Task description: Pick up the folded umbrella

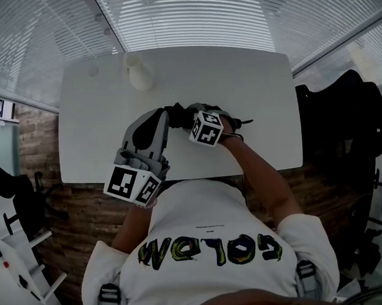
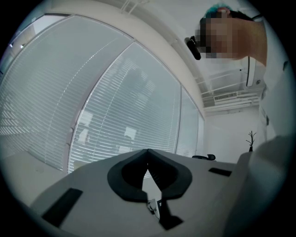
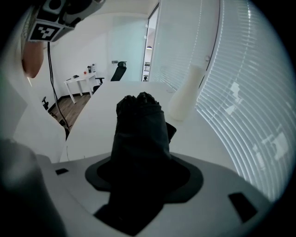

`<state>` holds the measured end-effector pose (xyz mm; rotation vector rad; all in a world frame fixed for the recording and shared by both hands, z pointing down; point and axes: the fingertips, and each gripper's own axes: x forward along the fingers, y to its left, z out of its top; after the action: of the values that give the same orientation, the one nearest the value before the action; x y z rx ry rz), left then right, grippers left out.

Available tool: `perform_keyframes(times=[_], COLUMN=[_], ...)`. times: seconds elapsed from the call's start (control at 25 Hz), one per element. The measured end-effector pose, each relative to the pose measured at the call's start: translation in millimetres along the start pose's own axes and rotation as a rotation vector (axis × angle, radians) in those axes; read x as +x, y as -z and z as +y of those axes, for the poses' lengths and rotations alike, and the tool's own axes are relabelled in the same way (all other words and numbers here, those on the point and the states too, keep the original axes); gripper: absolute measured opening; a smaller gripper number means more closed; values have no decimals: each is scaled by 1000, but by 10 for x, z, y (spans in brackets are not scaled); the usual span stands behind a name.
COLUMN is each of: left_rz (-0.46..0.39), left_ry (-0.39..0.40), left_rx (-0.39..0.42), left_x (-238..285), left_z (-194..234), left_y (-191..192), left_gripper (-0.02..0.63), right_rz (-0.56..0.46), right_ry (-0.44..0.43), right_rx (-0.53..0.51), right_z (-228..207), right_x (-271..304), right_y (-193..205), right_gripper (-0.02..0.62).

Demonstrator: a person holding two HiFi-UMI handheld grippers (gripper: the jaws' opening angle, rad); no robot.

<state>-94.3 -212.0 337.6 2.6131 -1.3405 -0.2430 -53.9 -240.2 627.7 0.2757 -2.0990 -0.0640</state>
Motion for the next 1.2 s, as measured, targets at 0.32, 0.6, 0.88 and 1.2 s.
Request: perform_keyframes(times=[0.32, 0.6, 0.88, 1.2], left_rz=[-2, -3, -3, -2], left_ry=[2, -1, -1, 0], left_rx=[-1, 1, 5, 7], left_x=[-5, -31, -50, -46], left_z=[2, -5, -23, -21], left_y=[0, -24, -19, -11], left_gripper=[11, 11, 11, 11], right_rz=[-103, -208, -339, -459], right_ry=[83, 147, 203, 247], right_rx=[76, 150, 231, 289], right_z=[-179, -305, -343, -348], right_x=[-308, -652, -982, -1381], right_y=[-169, -304, -444, -578], right_gripper=[252, 254, 253, 256])
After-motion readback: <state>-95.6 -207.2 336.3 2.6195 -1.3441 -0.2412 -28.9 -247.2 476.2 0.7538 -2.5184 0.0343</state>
